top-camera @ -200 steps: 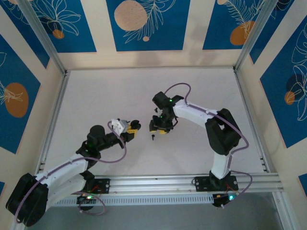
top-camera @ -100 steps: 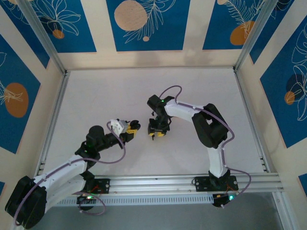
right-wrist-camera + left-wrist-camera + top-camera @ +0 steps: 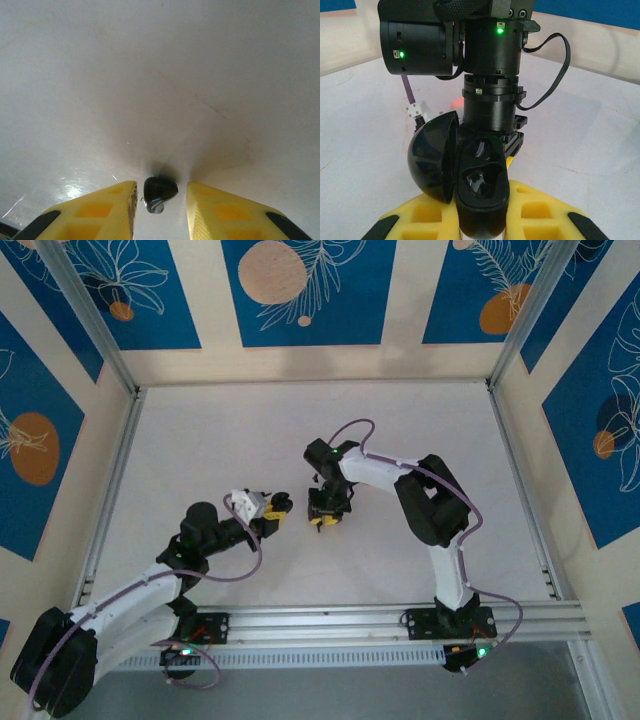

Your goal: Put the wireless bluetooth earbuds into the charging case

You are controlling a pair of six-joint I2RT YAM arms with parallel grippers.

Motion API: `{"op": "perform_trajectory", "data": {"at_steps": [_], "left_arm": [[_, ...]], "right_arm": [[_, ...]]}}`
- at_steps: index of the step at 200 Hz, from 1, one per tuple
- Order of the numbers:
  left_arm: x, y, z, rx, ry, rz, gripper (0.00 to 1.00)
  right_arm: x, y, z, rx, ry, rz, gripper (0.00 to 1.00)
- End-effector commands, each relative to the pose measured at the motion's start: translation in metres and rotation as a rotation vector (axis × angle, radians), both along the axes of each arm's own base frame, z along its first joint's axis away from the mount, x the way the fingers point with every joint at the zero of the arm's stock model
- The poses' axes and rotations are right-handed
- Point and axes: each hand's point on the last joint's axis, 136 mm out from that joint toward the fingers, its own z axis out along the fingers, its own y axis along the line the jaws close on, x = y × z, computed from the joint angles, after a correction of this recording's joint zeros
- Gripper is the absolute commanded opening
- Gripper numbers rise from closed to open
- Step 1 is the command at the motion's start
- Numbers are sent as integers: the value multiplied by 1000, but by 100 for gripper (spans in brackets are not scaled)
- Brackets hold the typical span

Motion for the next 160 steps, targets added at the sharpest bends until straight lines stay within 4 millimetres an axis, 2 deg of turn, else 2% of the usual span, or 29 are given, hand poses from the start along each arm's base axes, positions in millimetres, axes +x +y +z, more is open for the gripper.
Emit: {"op": "perform_trajectory", "data": {"at_steps": [1,37,91,133,160], "left_arm": [[1,1,9,-11,-25,-2,15],[1,1,8,-9,-21,-3,15],[1,1,7,-9,-14,-4,15],[0,0,4,0,-7,-12,15],[-2,-3,-2,-5,-9,-34,14]], "right_arm": [[-7,2,-4,-13,33,14,31],[-8,2,-6,-17,40,16,31],[-7,1,-8,-17,23,16,21],[0,0,0,10,-31,-1,19],[11,-1,12,61,-115,-24,18]]}}
